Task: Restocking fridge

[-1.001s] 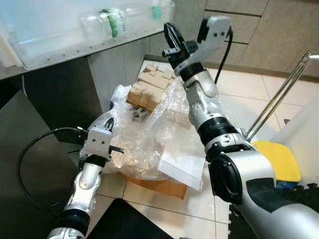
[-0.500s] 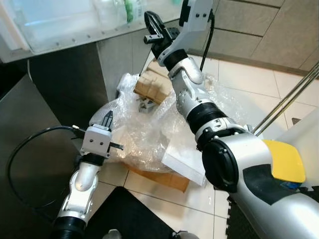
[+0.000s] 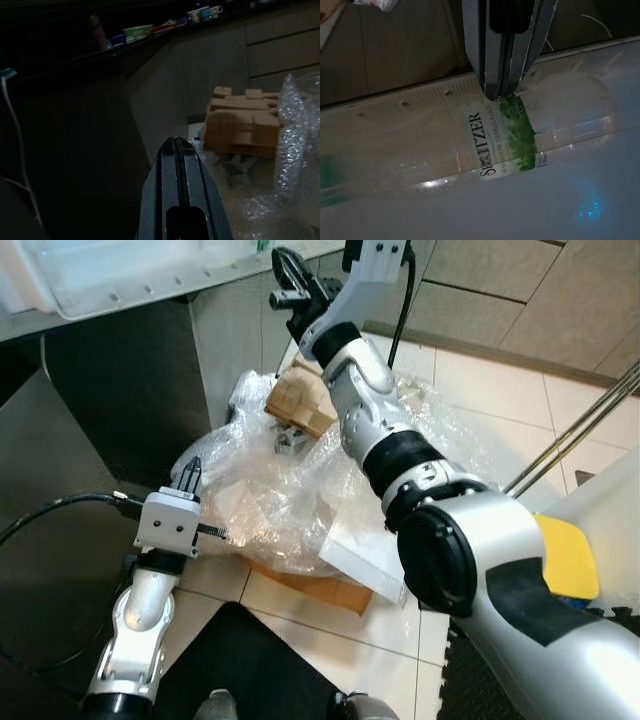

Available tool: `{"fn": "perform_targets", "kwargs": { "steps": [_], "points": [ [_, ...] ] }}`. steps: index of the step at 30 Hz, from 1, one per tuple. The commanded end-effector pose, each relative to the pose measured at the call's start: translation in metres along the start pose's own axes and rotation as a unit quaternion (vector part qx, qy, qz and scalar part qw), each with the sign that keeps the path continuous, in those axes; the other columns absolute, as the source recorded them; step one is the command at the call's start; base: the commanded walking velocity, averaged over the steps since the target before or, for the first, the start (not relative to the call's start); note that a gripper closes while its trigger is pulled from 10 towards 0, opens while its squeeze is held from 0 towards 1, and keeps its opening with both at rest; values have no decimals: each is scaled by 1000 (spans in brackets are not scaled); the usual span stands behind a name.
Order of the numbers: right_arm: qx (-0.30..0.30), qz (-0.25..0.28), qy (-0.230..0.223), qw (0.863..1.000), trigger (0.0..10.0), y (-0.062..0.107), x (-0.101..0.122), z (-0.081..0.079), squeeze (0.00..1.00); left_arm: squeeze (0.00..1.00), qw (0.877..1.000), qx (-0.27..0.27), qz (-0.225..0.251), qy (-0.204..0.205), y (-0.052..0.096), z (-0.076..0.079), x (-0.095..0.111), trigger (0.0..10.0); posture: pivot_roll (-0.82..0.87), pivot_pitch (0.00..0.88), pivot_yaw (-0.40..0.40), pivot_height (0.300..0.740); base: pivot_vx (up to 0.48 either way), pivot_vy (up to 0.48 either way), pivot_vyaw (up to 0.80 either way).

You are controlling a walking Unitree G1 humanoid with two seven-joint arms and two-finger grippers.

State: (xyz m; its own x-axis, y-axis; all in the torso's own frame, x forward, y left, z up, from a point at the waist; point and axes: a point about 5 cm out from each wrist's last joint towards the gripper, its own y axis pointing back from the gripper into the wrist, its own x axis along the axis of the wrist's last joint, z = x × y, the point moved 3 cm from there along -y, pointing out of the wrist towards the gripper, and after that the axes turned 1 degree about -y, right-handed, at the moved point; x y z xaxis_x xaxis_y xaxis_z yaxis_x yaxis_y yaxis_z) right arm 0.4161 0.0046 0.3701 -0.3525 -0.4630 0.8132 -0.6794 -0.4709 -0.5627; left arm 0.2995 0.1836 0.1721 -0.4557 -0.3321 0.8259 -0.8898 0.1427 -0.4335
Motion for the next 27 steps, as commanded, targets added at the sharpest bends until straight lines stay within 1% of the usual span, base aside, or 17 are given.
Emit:
{"fn": "perform_targets", "kwargs": {
  "steps": [1, 4, 6, 7, 8, 9, 10, 12, 13, 14, 17, 18, 20, 23, 24, 25, 27],
  "points": [
    [10, -12, -8, 1000, 10000, -4, -3, -9, 0, 0, 1000, -7, -13, -12, 6, -1, -3, 10000, 96, 230, -112, 740, 0, 0, 0],
    [24, -43, -33, 998, 10000, 7, -28, -13, 0, 0, 1000, -10, -18, -8, 7, 3, -5, 10000, 79, 209, -103, 740, 0, 0, 0],
    [31, -69, -29, 997, 10000, 20, -49, -11, 0, 0, 1000, -19, -20, -4, 5, 9, -4, 10000, 64, 188, -94, 740, 0, 0, 0],
    [31, -69, -29, 997, 10000, 20, -49, -11, 0, 0, 1000, -19, -20, -4, 5, 9, -4, 10000, 64, 188, -94, 740, 0, 0, 0],
    [27, -97, -17, 995, 10000, 44, -75, 1, 0, 0, 999, -33, -17, 0, 1, 15, -4, 10000, 53, 177, -86, 740, 0, 0, 0],
    [24, -110, -11, 994, 10000, 57, -87, 7, 0, 0, 999, -40, -15, 3, -1, 18, -3, 10000, 53, 177, -86, 740, 0, 0, 0],
    [24, -110, -11, 994, 10000, 57, -87, 7, 0, 0, 999, -40, -15, 3, -1, 18, -3, 10000, 53, 177, -86, 740, 0, 0, 0],
    [-41, -149, 5, 988, 10000, 108, -118, 45, 0, 0, 998, -67, -10, 9, -9, 26, -4, 10000, -2, 156, -42, 740, 0, 0, 0],
    [-71, -161, 8, 984, 10000, 126, -126, 59, 0, 0, 997, -78, -9, 11, -12, 29, -5, 10000, -2, 156, -42, 740, 0, 0, 0],
    [-119, -172, 7, 978, 10000, 154, -133, 80, 0, 0, 995, -98, -4, 14, -17, 35, -5, 10000, -26, 148, -19, 740, 0, 0, 0],
    [-186, -199, 31, 962, 10000, 212, -142, 113, 0, 0, 988, -151, 16, 27, -31, 52, 0, 10000, -58, 141, 11, 740, 0, 0, 0],
    [-197, -207, 42, 957, 10000, 232, -145, 120, 0, 0, 984, -174, 30, 33, -39, 61, 5, 10000, -76, 137, 31, 740, 0, 0, 0],
    [-211, -216, 53, 952, 10000, 259, -147, 126, 0, 0, 977, -203, 51, 41, -52, 72, 15, 10000, -92, 132, 47, 740, 0, 0, 0],
    [-218, -218, 57, 950, 10000, 271, -148, 128, 0, 0, 974, -213, 62, 47, -60, 77, 20, 10000, -98, 130, 53, 740, 0, 0, 0],
    [-224, -220, 61, 947, 10000, 281, -148, 129, 0, 0, 971, -224, 72, 52, -67, 82, 26, 10000, -108, 128, 63, 740, 0, 0, 0],
    [-234, -219, 69, 945, 10000, 299, -149, 127, 0, 0, 963, -243, 98, 55, -85, 90, 41, 10000, -129, 121, 85, 740, 0, 0, 0],
    [-233, -218, 75, 945, 10000, 303, -149, 125, 0, 0, 961, -247, 108, 53, -92, 92, 47, 10000, -129, 121, 85, 740, 0, 0, 0]
  ]
}}
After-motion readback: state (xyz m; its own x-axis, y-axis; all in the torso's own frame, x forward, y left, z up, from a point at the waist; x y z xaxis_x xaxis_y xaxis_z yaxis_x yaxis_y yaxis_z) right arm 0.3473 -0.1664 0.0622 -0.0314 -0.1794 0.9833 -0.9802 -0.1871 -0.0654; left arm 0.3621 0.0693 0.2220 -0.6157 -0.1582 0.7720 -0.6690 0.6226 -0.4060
